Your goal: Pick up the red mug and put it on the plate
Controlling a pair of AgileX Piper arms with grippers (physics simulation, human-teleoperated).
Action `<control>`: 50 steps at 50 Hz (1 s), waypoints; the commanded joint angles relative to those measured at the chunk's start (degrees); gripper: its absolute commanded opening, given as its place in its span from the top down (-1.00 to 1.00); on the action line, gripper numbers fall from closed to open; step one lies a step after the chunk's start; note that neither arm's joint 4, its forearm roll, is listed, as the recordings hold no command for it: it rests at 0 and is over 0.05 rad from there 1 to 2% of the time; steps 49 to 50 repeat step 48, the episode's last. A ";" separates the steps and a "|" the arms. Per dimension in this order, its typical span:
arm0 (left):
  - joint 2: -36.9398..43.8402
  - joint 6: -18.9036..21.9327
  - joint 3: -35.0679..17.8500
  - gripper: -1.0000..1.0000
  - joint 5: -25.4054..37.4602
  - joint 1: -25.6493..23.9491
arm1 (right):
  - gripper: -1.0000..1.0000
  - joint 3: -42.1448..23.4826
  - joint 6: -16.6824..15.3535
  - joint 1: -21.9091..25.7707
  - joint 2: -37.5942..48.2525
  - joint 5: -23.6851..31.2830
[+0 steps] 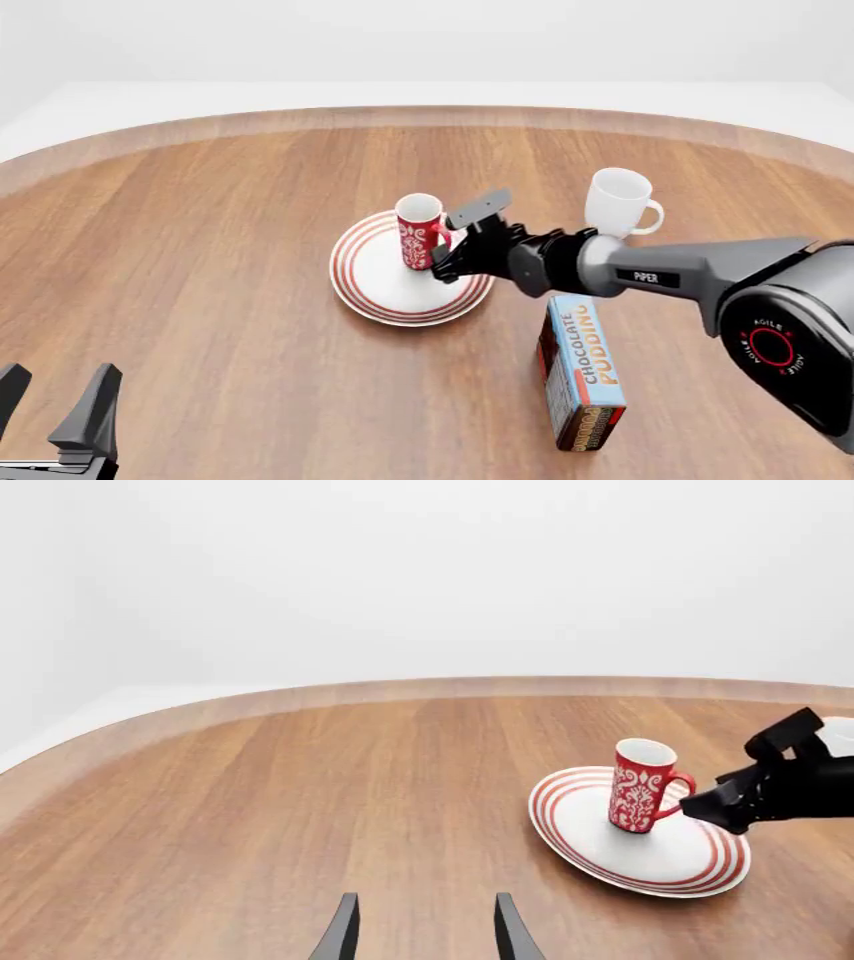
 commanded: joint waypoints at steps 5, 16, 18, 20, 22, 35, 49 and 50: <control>0.00 0.00 0.00 -1.00 0.00 0.00 | -1.00 5.91 0.65 0.50 -6.41 -1.77; 0.00 0.00 0.00 -1.00 0.00 0.00 | -1.00 9.69 0.70 0.85 -11.21 -2.56; 0.00 0.00 0.00 -1.00 0.00 0.00 | -1.00 10.45 0.63 1.29 -12.20 -2.35; 0.00 0.00 0.00 -1.00 0.00 0.00 | -1.00 10.67 0.44 1.21 -13.00 -2.08; 0.00 0.00 0.00 -1.00 0.00 0.00 | -1.00 11.09 0.31 1.31 -13.88 -2.00; 0.00 0.00 0.00 -1.00 0.00 0.00 | -1.00 13.79 -1.20 2.02 -20.71 0.82; 0.00 0.00 0.00 -1.00 0.00 0.00 | -1.00 17.62 -1.63 2.16 -27.25 1.88; 0.00 0.00 0.00 -1.00 0.00 0.00 | -1.00 17.62 -1.63 2.16 -27.25 1.88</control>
